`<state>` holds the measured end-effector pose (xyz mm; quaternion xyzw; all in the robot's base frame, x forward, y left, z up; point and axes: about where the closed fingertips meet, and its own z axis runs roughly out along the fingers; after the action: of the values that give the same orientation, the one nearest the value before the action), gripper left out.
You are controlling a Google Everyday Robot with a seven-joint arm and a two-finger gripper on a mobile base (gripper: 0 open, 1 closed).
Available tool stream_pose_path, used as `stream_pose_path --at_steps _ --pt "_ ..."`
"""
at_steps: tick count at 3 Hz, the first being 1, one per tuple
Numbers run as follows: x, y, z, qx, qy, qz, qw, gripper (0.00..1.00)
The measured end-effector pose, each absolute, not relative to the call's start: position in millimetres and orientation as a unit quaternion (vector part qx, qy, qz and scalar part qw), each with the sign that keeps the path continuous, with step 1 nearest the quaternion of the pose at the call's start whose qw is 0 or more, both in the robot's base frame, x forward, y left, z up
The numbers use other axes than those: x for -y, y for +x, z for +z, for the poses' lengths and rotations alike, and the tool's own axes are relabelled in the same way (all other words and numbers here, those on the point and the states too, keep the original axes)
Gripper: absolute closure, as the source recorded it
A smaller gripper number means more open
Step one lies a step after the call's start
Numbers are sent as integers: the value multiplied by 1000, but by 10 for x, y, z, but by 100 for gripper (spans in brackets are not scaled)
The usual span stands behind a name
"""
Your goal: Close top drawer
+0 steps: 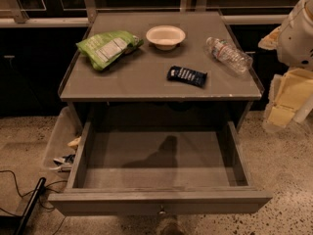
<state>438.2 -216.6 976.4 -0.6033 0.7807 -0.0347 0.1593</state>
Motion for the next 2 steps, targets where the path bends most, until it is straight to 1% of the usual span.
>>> stream_pose_path --at_steps 1,2 --pt "2168 4361 9729 -781 -603 -37 160 0" --pt "2169 4197 9522 -781 -604 -31 159 19"
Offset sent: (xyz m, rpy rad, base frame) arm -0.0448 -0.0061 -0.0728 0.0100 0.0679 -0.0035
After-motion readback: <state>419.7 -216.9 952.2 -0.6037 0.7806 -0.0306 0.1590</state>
